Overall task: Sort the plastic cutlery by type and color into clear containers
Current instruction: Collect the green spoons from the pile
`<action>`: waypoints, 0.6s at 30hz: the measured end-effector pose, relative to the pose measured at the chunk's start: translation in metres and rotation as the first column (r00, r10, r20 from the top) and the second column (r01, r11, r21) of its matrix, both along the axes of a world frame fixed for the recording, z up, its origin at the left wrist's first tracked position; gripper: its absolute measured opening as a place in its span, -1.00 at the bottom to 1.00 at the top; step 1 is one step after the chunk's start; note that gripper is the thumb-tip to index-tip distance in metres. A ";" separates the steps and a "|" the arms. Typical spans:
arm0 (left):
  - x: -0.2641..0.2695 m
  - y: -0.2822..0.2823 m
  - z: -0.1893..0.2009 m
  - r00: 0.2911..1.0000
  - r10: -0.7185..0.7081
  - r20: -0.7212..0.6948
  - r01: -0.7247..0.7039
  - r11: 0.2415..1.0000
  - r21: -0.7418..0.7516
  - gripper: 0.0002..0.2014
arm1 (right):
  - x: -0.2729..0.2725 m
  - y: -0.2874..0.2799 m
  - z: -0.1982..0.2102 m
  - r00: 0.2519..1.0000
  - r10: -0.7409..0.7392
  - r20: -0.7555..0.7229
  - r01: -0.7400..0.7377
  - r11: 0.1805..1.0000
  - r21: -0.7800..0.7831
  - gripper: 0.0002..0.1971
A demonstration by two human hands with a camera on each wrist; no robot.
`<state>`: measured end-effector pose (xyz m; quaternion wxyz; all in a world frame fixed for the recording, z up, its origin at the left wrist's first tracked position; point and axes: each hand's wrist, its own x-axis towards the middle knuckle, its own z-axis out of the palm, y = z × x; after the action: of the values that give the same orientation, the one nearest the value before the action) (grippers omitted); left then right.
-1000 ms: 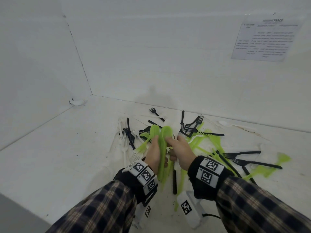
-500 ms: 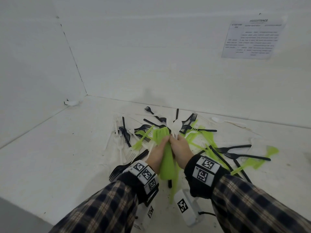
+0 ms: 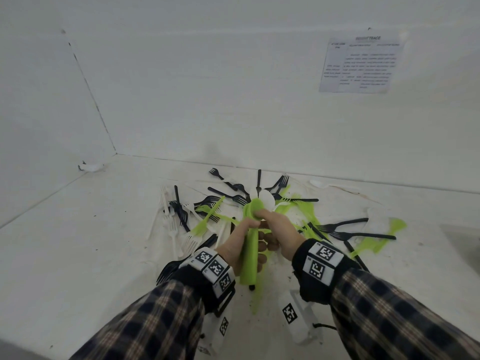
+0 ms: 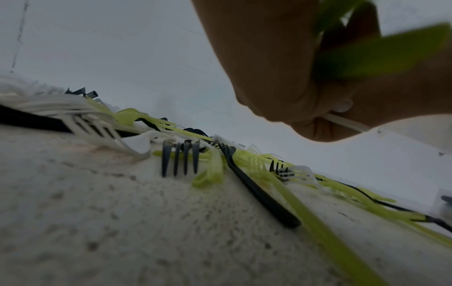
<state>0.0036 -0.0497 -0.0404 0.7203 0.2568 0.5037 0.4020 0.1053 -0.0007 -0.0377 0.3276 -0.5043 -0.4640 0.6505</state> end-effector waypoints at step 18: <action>0.011 0.011 -0.010 0.925 -0.001 -0.381 0.052 0.991 0.125 -0.91 | 0.008 0.014 -0.007 0.985 -0.120 0.125 0.091 0.973 0.213 -0.73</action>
<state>0.0151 -0.0387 -0.0502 0.5958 0.3837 0.6023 0.3674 0.1134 0.0130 -0.0449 0.3796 -0.5351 -0.5229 0.5442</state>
